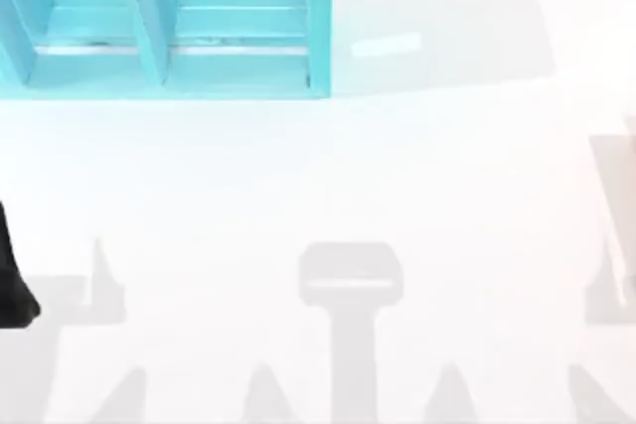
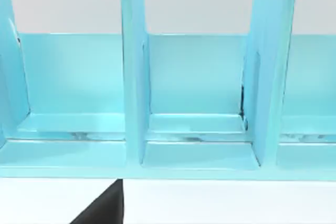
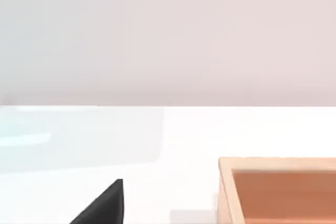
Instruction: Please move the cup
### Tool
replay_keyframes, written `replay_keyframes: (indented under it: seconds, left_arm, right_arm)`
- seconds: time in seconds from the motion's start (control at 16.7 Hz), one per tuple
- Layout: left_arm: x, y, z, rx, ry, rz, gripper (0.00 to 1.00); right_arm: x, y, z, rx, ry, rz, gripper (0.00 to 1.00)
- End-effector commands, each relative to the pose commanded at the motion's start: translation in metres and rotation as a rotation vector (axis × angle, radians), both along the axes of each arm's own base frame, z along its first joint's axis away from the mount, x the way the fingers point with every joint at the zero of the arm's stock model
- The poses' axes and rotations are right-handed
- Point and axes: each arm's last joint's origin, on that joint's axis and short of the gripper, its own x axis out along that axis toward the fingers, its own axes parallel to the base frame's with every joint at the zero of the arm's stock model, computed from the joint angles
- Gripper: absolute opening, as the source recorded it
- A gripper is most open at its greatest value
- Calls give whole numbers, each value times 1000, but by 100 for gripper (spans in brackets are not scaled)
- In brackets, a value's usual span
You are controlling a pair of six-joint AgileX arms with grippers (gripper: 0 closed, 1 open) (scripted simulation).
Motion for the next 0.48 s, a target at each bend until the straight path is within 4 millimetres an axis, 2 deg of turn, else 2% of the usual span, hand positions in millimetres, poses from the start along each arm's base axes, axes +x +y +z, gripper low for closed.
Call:
replay_keyframes:
  seconds: [0.24, 0.48]
  left_arm:
    - [0, 0, 5, 5, 30, 3, 100]
    - [5, 4, 38, 28, 197, 25, 100]
  right_arm:
    - [0, 0, 0, 0, 0, 0, 100]
    - [0, 0, 0, 0, 0, 0, 100]
